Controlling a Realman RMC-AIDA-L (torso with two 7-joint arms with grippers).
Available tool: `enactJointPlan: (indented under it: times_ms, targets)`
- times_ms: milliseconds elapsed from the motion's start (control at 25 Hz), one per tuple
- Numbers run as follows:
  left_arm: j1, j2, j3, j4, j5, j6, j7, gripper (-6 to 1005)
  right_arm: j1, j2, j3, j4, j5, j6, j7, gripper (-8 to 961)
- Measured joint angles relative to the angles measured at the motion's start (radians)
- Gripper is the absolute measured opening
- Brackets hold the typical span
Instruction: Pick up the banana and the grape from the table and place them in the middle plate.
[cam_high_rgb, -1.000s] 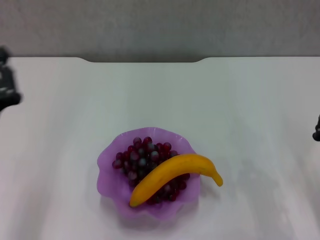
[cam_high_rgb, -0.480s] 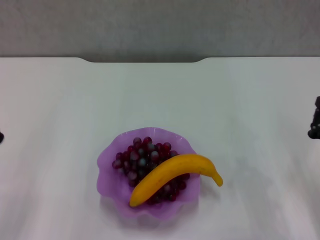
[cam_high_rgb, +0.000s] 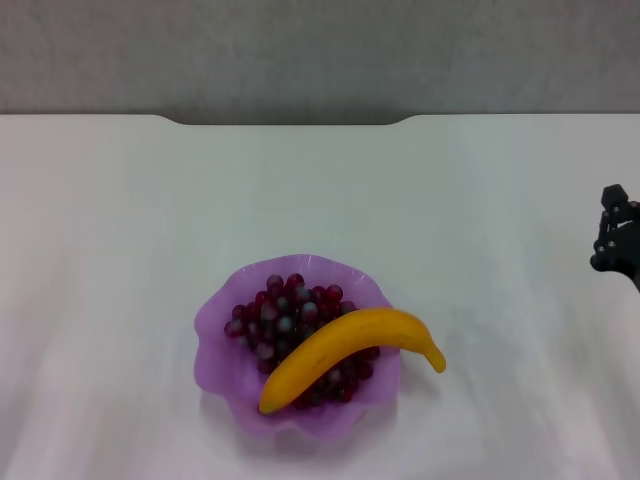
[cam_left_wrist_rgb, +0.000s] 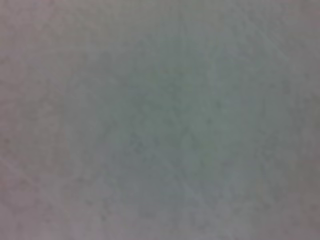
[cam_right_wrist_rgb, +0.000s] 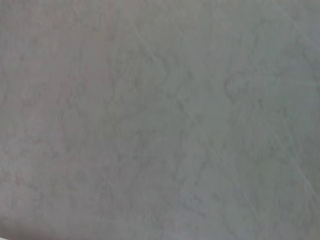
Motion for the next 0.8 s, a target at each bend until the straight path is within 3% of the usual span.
enactJointPlan:
  times_ms: [160, 800]
  targets:
    - [0.011, -0.005, -0.001, 0.003, -0.096, -0.006, 0.001, 16, 0.020, 0.000, -0.001, 0.005, 0.001, 0.014, 0.000, 0]
    - [-0.001, -0.011, 0.000, 0.017, -0.160, -0.045, 0.023, 15, 0.110, 0.001, 0.010, 0.104, 0.004, 0.072, 0.000, 0]
